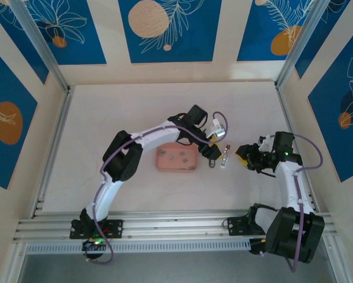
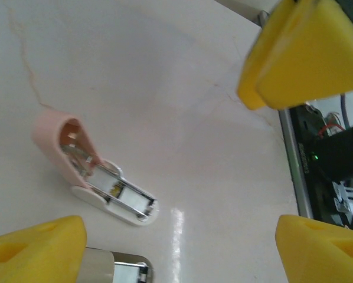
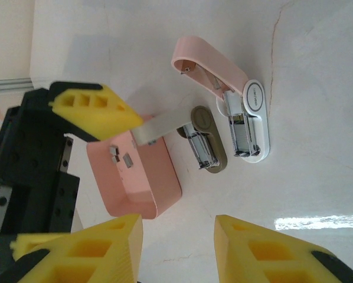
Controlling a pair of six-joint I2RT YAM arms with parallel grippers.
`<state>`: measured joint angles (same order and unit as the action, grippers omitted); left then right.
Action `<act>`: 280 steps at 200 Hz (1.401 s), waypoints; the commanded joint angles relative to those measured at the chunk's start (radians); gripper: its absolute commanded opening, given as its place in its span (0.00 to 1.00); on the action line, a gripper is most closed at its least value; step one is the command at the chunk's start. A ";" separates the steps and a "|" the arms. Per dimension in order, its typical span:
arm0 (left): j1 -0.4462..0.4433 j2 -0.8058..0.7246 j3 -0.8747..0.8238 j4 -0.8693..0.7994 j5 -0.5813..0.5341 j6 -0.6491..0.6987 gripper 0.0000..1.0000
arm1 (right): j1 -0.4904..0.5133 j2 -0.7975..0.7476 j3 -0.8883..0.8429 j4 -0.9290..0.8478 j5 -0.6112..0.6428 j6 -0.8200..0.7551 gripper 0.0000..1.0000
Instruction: Load the staples into the stapler
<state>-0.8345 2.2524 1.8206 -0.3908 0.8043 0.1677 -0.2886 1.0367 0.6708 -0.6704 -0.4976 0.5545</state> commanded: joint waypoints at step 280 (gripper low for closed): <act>0.024 -0.557 -0.751 0.540 -0.394 -0.191 0.87 | 0.421 0.377 0.068 0.193 0.140 0.174 0.26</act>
<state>-0.8227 1.7229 1.0813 0.1078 0.4126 -0.0093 0.1310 1.3777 0.7326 -0.4946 -0.3622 0.7174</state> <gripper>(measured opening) 0.870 0.267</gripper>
